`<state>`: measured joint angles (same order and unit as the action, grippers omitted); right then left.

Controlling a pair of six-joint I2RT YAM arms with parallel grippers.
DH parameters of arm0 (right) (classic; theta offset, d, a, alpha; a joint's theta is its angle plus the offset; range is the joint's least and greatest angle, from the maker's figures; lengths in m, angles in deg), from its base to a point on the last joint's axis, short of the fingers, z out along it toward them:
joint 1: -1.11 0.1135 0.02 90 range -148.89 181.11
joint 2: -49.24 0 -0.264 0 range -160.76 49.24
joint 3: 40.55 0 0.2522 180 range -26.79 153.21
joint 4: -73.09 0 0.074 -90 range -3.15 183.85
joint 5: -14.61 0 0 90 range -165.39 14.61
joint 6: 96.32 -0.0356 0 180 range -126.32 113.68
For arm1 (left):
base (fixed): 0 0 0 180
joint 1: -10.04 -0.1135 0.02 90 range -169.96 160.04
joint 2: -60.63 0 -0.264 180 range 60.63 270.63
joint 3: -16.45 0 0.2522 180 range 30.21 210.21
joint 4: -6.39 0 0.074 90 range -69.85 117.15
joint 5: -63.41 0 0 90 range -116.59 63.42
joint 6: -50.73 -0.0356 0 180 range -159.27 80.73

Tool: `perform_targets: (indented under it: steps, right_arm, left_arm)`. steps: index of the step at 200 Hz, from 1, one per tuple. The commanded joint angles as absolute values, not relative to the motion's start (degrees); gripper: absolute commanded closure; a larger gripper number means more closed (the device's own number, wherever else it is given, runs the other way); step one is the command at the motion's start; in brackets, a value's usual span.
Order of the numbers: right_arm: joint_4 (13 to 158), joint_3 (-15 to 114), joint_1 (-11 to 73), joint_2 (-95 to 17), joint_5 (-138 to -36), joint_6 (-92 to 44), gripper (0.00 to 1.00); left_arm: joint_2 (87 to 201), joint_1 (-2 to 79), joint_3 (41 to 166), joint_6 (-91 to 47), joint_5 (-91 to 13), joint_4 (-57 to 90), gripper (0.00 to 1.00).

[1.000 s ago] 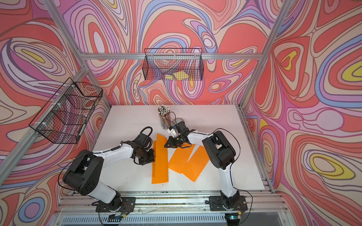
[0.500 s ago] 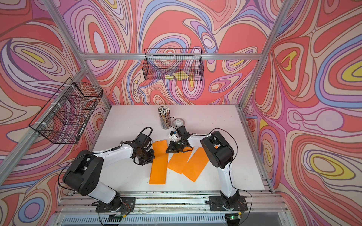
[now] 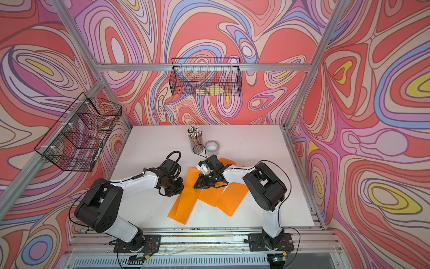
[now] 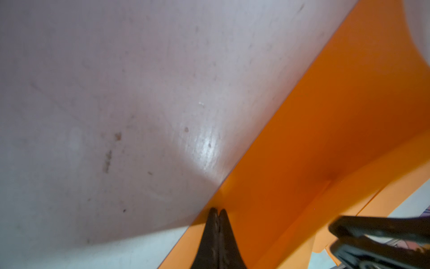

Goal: Fold the rectangular paper in half along the long edge
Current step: Fold the paper at the center of the board.

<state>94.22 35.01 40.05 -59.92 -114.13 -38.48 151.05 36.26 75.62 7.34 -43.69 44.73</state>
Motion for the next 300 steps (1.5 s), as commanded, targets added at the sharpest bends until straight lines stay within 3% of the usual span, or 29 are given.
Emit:
perform_targets:
  steps: [1, 61, 148, 228, 300]
  right_arm:
    - [97.0, 36.8, 39.9, -59.2, -110.5, -36.6, 0.87]
    - [95.6, 41.1, 39.8, -67.2, -112.6, -37.1, 0.86]
    - [95.1, 45.0, 39.8, -72.0, -113.3, -37.6, 0.86]
    - [96.4, 44.4, 39.8, -68.7, -110.7, -37.7, 0.86]
    - [95.9, 44.4, 39.8, -69.0, -111.5, -37.8, 0.86]
  left_arm:
    - [152.3, 36.4, 74.8, 6.8, -41.1, 50.7, 1.0]
    - [138.3, 36.5, 81.9, 6.6, -38.5, 59.8, 1.0]
    - [129.0, 36.2, 85.9, 6.5, -38.5, 66.4, 0.85]
    - [138.1, 36.3, 76.6, 9.4, -47.8, 51.9, 0.86]
    - [148.5, 36.4, 75.4, 7.9, -44.6, 48.4, 0.93]
